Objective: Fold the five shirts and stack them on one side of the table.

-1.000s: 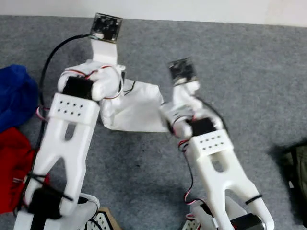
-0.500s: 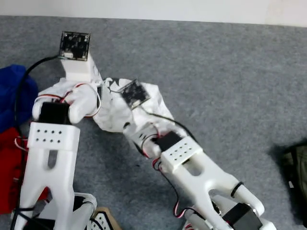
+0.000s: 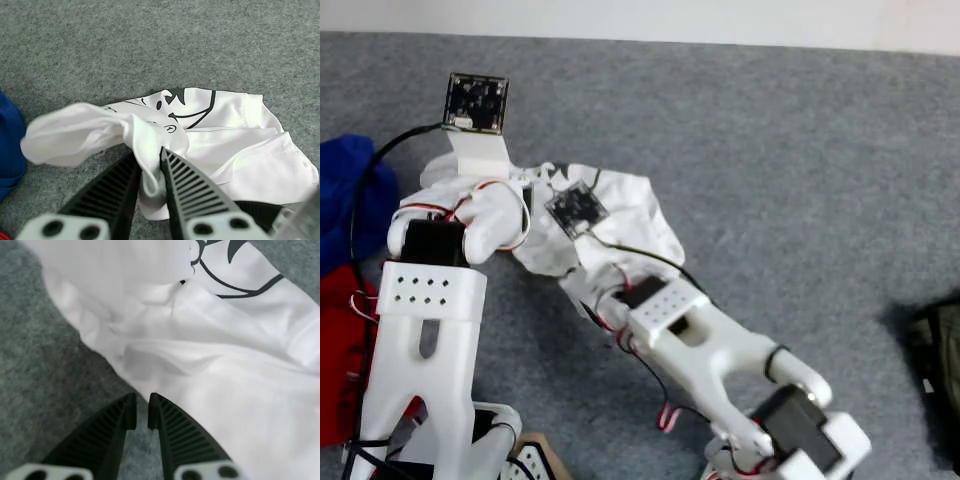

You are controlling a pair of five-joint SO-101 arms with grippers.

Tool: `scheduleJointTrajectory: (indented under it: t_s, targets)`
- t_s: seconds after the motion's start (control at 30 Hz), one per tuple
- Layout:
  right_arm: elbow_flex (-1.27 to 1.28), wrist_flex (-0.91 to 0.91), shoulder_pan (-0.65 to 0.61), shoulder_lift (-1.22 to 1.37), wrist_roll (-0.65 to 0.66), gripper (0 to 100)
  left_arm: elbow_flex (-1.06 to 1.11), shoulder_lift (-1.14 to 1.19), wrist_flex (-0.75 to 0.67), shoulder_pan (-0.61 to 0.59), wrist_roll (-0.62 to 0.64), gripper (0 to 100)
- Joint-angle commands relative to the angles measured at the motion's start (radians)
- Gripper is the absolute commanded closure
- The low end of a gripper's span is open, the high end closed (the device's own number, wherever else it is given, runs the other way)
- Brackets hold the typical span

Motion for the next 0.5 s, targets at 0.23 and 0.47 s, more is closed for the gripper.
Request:
scheduleJointTrajectory:
  t_s: [0.23, 0.47]
  targets:
    - [-0.311, -0.064, 0.042, 0.226, 0.000, 94.0, -0.005, -0.033, 0.002, -0.010, -0.009, 99]
    - [-0.470, -0.062, 0.079, 0.364, 0.048, 94.0, -0.005, -0.033, 0.003, -0.008, -0.009, 99]
